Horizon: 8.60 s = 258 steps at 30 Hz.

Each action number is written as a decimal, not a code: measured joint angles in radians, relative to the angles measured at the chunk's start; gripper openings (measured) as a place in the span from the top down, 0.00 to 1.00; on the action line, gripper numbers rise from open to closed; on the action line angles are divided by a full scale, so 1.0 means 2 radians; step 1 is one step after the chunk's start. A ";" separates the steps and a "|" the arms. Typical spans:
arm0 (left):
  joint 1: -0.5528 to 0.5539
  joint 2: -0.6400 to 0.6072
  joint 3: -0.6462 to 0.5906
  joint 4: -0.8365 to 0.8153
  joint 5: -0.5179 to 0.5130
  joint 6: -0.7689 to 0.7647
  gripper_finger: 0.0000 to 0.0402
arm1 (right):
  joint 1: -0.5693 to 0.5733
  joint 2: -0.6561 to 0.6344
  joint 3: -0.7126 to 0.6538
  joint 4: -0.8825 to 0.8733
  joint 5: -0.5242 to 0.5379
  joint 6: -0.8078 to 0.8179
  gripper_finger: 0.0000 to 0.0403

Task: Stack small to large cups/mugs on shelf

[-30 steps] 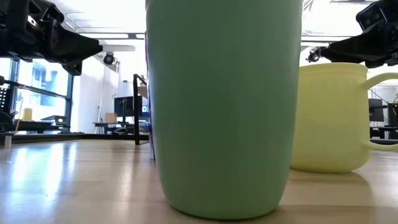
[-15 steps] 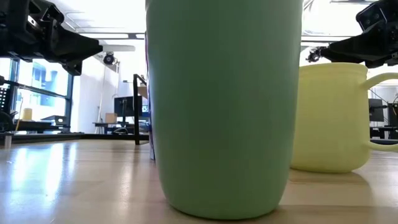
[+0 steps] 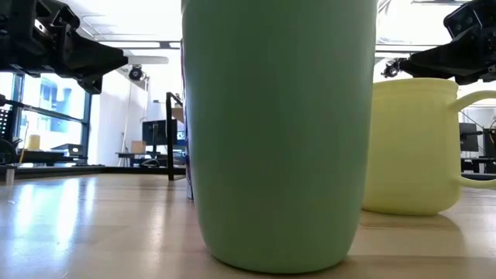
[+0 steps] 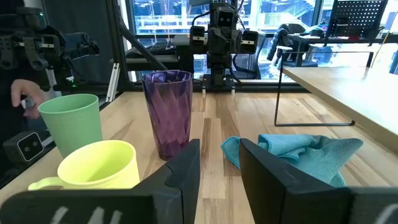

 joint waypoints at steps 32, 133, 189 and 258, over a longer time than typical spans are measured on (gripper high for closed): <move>0.000 0.000 0.000 0.042 0.018 -0.183 0.79 | -0.002 0.000 0.000 0.102 0.026 0.187 0.74; 0.000 0.000 0.000 -0.016 0.092 -0.356 0.79 | 0.378 0.883 0.605 -0.312 0.215 0.957 0.74; 0.000 0.001 0.000 -0.015 0.087 -0.385 0.79 | 0.249 0.756 0.605 -0.381 0.110 0.647 0.71; 0.000 0.001 0.000 -0.015 0.104 -0.415 0.79 | 0.096 0.809 0.605 -0.349 -0.016 0.204 0.61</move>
